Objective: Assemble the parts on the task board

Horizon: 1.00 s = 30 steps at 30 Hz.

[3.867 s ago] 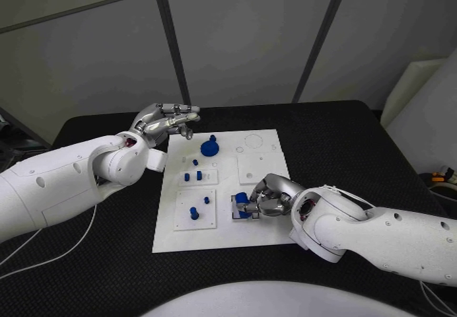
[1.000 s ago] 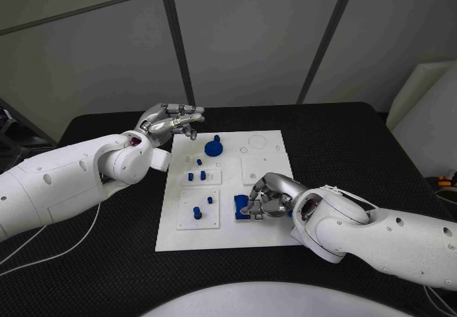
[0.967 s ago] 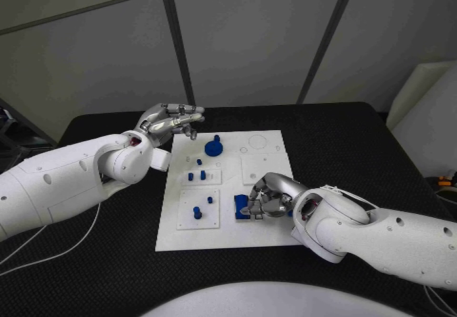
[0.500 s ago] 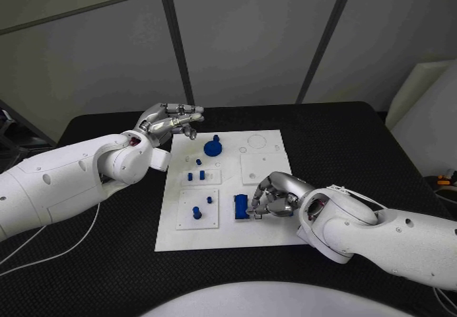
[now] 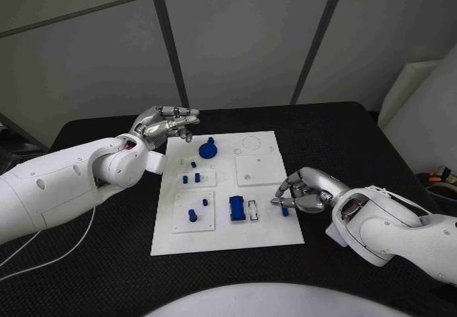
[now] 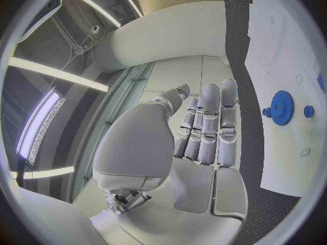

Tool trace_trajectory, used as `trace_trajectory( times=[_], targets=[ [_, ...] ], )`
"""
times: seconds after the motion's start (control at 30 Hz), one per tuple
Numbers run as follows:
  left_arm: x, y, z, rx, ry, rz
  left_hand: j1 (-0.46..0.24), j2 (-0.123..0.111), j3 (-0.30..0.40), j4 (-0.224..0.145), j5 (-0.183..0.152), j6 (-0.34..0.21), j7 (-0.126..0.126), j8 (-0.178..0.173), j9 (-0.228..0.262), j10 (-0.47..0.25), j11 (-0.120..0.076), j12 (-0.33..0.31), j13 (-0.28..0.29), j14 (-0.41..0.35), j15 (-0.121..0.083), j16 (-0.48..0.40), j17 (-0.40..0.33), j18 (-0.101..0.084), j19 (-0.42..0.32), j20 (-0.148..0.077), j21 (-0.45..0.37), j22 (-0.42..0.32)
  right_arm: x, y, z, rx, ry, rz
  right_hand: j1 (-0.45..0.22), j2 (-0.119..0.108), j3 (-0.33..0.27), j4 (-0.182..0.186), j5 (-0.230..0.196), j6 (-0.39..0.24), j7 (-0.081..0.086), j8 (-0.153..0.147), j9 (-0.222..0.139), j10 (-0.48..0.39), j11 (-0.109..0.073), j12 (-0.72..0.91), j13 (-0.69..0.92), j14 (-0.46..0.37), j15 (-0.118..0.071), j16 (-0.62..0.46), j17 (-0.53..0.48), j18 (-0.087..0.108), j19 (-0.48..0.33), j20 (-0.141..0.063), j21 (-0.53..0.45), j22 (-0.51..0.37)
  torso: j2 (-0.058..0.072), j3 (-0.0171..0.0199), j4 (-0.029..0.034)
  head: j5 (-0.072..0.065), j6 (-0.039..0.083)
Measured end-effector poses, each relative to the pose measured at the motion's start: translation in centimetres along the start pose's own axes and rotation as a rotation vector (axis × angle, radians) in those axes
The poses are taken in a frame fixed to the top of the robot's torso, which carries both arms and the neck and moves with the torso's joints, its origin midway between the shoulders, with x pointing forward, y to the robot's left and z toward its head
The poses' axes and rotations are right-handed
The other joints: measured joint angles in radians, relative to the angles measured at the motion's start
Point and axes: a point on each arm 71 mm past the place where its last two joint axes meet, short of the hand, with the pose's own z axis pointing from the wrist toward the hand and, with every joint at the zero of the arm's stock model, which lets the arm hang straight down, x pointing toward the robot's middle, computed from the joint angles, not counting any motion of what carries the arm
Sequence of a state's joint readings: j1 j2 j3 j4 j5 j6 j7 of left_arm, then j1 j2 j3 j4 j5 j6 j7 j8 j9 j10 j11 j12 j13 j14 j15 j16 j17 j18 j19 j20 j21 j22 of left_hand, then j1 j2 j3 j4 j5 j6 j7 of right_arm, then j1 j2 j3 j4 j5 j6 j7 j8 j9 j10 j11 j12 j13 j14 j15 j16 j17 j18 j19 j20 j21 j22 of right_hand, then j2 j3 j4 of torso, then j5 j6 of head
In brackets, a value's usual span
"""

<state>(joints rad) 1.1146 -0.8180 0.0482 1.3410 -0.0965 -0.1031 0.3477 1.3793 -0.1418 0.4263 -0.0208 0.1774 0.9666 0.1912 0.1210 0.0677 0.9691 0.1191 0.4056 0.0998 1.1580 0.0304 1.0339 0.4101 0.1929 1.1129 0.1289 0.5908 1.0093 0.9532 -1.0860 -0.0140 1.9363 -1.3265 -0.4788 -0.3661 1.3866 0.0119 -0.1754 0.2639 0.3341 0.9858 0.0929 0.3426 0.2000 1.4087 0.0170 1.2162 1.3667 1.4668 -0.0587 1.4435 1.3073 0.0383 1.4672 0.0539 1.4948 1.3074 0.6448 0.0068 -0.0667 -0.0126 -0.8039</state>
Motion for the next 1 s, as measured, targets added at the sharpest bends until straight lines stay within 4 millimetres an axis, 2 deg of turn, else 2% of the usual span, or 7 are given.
trace_trajectory(
  times=[0.13, 0.33, 0.43, 0.5, 1.0],
  targets=[
    [0.0, 0.2, -0.1, -0.003, 0.0, -0.002, 0.0, 0.0, 0.0, 0.0, 0.0, 0.0, 0.0, 0.0, 0.0, 0.0, 0.0, 0.0, 0.0, -0.002, 0.002, 0.0, -0.001, 0.0, 0.0, 0.0, 0.0, -0.001, -0.4, -0.7, -0.2, 0.005, -0.014, -0.043, 0.011, -0.003, -0.009, 0.0, -0.004, 0.02, -0.001, -0.014, -0.005, 0.003, -0.001, 0.007, 0.0, 0.0, 0.0, 0.006, 0.0, 0.0, 0.0, 0.0, 0.007, 0.0, -0.001, 0.0007, -0.0025, -0.006, 0.001],
    [0.0, 0.5, -0.2, -0.009, -0.002, -0.003, 0.0, 0.0, 0.0, 0.0, 0.0, 0.0, 0.0, 0.0, 0.0, 0.0, 0.0, 0.0, 0.0, -0.003, 0.004, 0.0, -0.002, 0.0, 0.0, 0.0, 0.0, -0.001, -0.7, -1.4, -0.1, 0.034, -0.022, -0.116, 0.009, -0.006, -0.035, 0.014, -0.012, 0.048, -0.006, -0.026, -0.004, 0.006, -0.004, -0.021, 0.0, 0.0, 0.0, 0.006, 0.0, 0.0, 0.0, 0.0, 0.007, 0.0, -0.001, 0.0015, -0.0025, -0.013, 0.0],
    [-0.1, 0.6, -0.3, -0.011, -0.003, -0.004, 0.0, 0.0, 0.0, 0.0, 0.0, 0.0, 0.0, 0.0, 0.0, 0.0, 0.0, 0.0, 0.0, -0.003, 0.004, 0.0, -0.002, 0.0, 0.0, 0.0, 0.0, -0.001, -0.7, -1.8, 0.0, 0.058, -0.019, -0.147, 0.002, -0.013, -0.042, 0.018, -0.015, 0.052, -0.009, -0.026, -0.001, 0.006, -0.004, -0.029, 0.0, 0.0, 0.0, 0.006, 0.0, 0.0, 0.0, 0.0, 0.007, 0.0, -0.001, 0.0013, -0.0025, -0.015, -0.001],
    [-0.1, 0.6, -0.3, -0.011, -0.003, -0.004, 0.0, 0.0, 0.0, 0.0, 0.0, 0.0, 0.0, 0.0, 0.0, 0.0, 0.0, 0.0, 0.0, -0.003, 0.004, 0.0, -0.002, 0.0, 0.0, 0.0, 0.0, -0.001, -0.6, -1.8, 0.1, 0.07, -0.015, -0.162, -0.002, -0.017, -0.045, 0.019, -0.015, 0.055, -0.006, -0.026, -0.001, 0.004, -0.007, -0.031, -0.001, 0.0, 0.0, 0.006, 0.0, 0.0, 0.0, 0.0, 0.007, 0.0, 0.0, 0.0008, -0.0023, -0.016, -0.001],
    [-0.2, 0.8, -0.5, -0.015, -0.004, -0.005, 0.0, 0.0, 0.0, 0.0, 0.0, 0.0, 0.0, 0.0, 0.0, 0.0, 0.0, 0.0, -0.001, -0.003, 0.004, 0.0, -0.002, 0.0, 0.0, 0.0, 0.0, -0.001, 0.3, -1.6, 1.1, 0.11, 0.029, -0.229, -0.002, -0.017, -0.048, 0.017, -0.015, 0.058, -0.01, -0.026, 0.004, 0.003, -0.008, -0.032, -0.011, 0.0, 0.0, 0.005, 0.001, 0.0, 0.0, 0.0, 0.007, 0.0, 0.0, -0.0008, -0.0002, -0.018, -0.004]
  ],
)
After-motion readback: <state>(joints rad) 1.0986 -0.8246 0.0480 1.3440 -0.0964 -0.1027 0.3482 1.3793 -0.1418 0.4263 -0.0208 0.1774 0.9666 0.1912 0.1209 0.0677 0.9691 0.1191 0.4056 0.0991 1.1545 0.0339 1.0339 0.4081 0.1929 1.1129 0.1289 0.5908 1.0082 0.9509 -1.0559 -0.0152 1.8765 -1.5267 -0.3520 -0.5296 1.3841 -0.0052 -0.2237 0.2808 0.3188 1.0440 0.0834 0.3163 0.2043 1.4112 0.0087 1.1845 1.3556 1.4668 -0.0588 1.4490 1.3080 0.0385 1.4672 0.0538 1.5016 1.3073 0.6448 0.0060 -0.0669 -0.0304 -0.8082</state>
